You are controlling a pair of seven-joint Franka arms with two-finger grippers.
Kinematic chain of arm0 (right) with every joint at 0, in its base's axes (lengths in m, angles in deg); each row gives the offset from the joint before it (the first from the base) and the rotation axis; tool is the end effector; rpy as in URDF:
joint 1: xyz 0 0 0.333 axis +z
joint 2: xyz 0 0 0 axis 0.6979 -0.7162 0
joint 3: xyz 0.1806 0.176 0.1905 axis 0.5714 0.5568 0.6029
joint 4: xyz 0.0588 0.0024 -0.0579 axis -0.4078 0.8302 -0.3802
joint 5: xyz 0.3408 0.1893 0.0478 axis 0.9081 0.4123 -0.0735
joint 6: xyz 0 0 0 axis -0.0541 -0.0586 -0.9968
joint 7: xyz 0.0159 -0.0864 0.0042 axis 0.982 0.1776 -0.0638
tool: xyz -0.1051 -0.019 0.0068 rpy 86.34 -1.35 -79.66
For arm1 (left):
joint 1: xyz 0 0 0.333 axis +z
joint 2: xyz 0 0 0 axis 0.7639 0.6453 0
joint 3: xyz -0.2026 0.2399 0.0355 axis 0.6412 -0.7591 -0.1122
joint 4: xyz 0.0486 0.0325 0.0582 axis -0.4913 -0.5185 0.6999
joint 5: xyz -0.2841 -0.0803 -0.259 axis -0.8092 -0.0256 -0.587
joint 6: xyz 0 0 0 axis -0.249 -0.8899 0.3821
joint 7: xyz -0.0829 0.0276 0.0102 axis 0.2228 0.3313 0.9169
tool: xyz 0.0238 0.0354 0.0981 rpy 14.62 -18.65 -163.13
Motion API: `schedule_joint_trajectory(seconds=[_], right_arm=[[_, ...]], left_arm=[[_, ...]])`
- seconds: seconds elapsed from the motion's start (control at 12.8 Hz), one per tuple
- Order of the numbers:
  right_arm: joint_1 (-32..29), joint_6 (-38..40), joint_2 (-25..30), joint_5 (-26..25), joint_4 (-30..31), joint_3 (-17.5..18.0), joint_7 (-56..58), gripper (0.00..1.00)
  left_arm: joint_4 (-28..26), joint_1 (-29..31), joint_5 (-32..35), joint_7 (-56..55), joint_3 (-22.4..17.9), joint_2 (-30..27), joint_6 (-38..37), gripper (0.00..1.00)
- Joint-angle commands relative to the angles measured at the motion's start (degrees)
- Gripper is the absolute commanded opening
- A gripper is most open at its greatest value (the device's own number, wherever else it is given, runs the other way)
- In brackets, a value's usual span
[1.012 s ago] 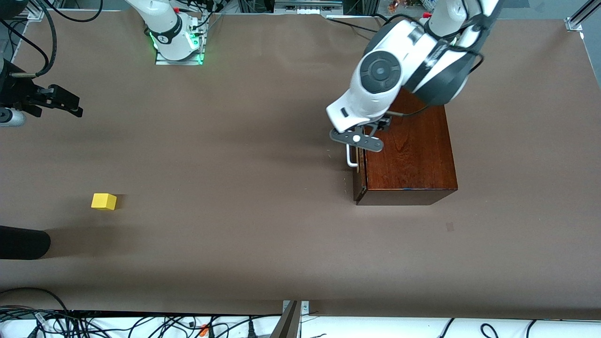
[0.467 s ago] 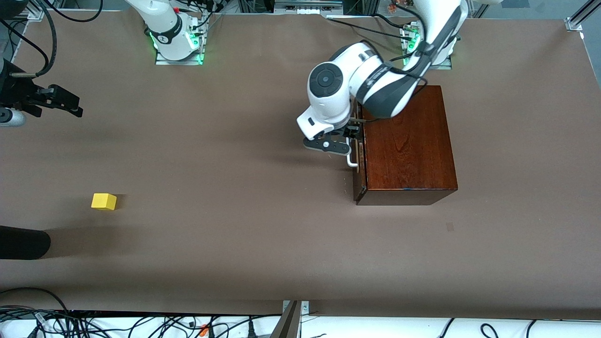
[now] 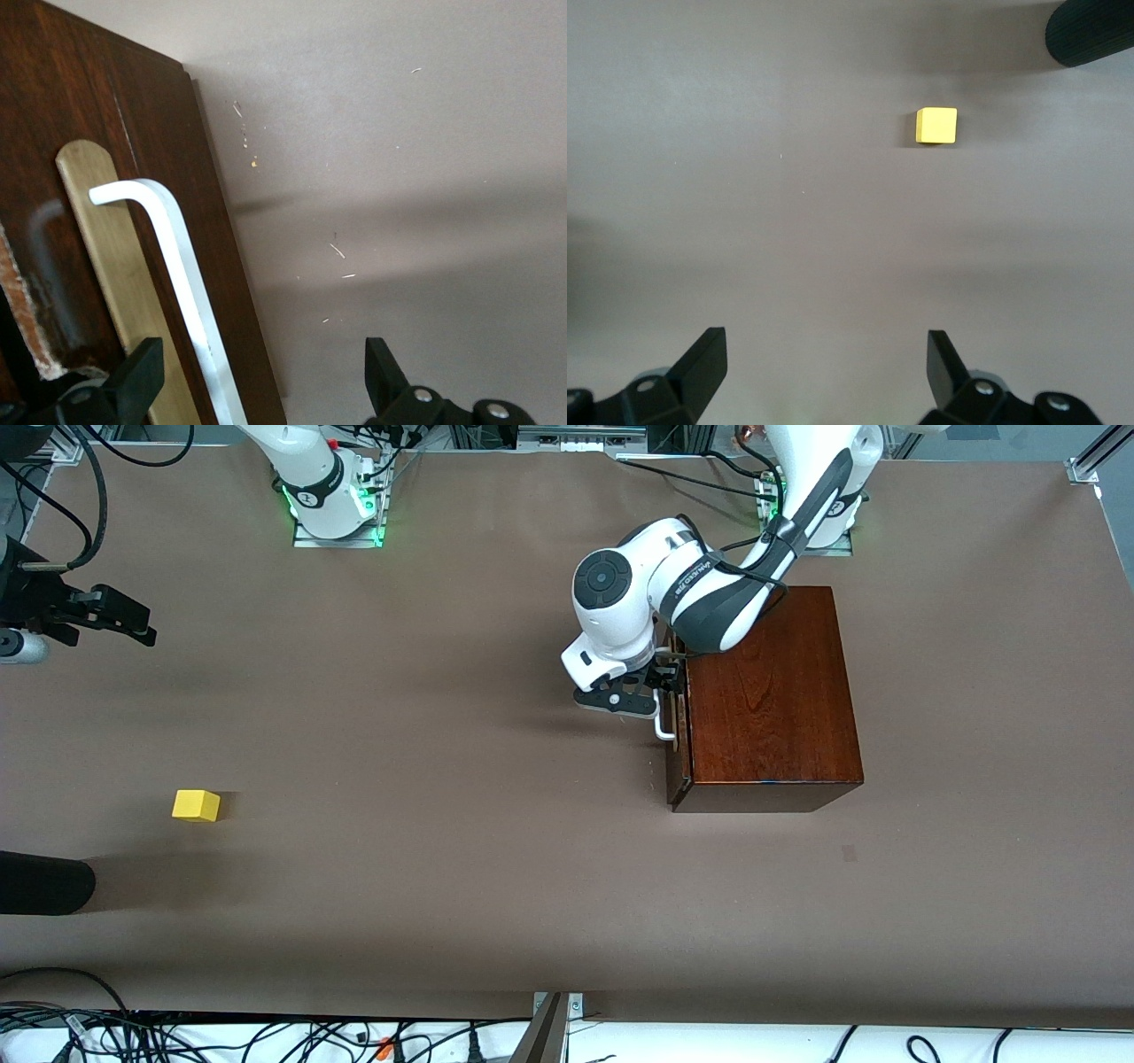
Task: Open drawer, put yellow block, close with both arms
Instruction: 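Pull the drawer open by its handle with the left gripper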
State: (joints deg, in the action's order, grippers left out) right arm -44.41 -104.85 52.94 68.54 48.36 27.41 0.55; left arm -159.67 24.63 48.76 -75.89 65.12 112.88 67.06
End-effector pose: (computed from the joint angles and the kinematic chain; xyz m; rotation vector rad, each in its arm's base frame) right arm 0.5532 -0.0131 0.5961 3.1274 0.0212 -0.0791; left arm 0.4867 -0.4325 0.3090 -2.9122 0.3148 0.1350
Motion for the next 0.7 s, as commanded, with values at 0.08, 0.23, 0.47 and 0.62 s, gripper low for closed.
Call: schedule_joint_trajectory(seconds=[0.08, 0.23, 0.47, 0.62], right_arm=[[-0.8, 0.3, 0.7, -0.6, 0.0, 0.7, 0.8, 1.0], [-0.8, 0.3, 0.7, -0.6, 0.0, 0.7, 0.8, 1.0], [-0.8, 0.2, 0.7, -0.6, 0.0, 0.6, 0.8, 1.0], [-0.8, 0.1, 0.7, -0.5, 0.0, 0.5, 0.7, 1.0]], left_arm=[[-3.6, -0.9, 1.6, -2.1, -0.3, -0.9, 3.5, 1.0], [-4.3, -0.8, 1.7, -2.5, -0.3, -0.9, 4.4, 1.0], [-4.7, -0.9, 1.7, -4.0, -0.3, 0.1, 6.3, 1.0], [-4.7, -0.8, 1.6, -4.8, -0.3, 0.7, 7.8, 1.0]])
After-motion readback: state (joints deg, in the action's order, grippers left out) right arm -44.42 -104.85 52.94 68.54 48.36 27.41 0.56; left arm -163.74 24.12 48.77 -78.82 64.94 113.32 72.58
